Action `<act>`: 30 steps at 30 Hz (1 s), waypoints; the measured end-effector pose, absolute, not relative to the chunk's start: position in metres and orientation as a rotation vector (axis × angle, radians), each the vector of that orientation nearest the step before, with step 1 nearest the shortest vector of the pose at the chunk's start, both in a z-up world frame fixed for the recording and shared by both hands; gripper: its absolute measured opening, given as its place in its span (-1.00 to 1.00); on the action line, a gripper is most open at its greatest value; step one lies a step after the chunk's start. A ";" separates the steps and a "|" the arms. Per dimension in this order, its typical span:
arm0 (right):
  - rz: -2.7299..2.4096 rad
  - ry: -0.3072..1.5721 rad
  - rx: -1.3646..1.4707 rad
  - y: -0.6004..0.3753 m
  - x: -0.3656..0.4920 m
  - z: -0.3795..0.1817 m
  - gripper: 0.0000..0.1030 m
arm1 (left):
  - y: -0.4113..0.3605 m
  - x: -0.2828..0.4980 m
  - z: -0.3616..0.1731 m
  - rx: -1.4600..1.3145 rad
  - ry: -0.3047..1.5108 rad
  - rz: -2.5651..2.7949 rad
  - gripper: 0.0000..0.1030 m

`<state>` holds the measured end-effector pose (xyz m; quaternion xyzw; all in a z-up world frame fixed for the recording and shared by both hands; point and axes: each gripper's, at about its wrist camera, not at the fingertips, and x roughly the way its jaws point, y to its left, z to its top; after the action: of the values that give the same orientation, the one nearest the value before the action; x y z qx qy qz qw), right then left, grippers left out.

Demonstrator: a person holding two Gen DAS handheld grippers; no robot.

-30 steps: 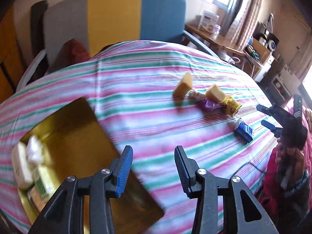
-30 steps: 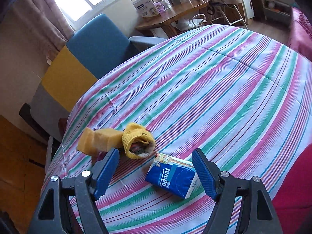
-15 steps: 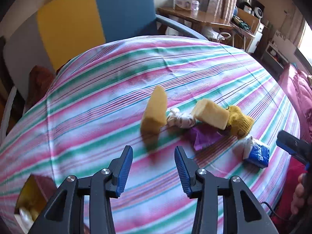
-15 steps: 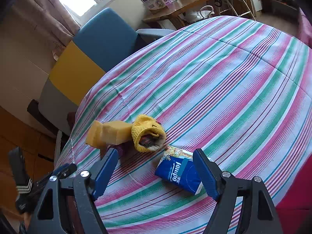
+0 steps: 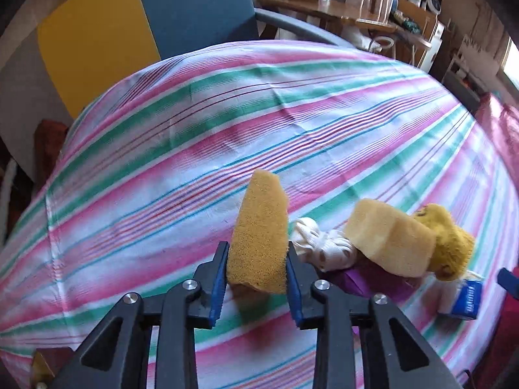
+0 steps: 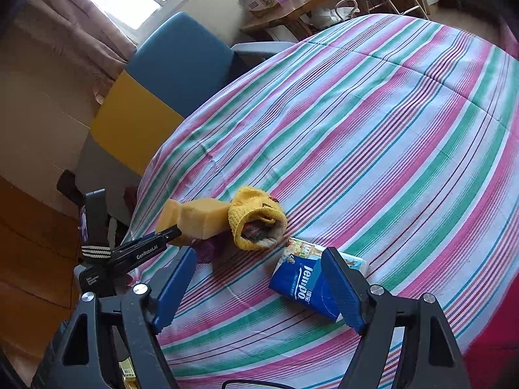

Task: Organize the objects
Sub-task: 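Grasp the yellow sponge with the left gripper while the right gripper reaches the blue Tempo pack, then carry the yellow sponge into the tray while the right gripper grasps the Tempo pack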

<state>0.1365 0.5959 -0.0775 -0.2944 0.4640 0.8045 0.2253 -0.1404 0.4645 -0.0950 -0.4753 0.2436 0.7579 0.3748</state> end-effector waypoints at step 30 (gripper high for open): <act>2.047 0.892 -1.311 0.578 0.083 -0.122 0.54 | 0.208 -0.027 0.005 -1.178 0.204 1.936 -0.41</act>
<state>0.0831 0.5782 -0.1218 -0.4872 0.3316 0.7605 0.2727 -0.0273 0.2079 0.0054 -0.4700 0.0813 0.7722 0.4198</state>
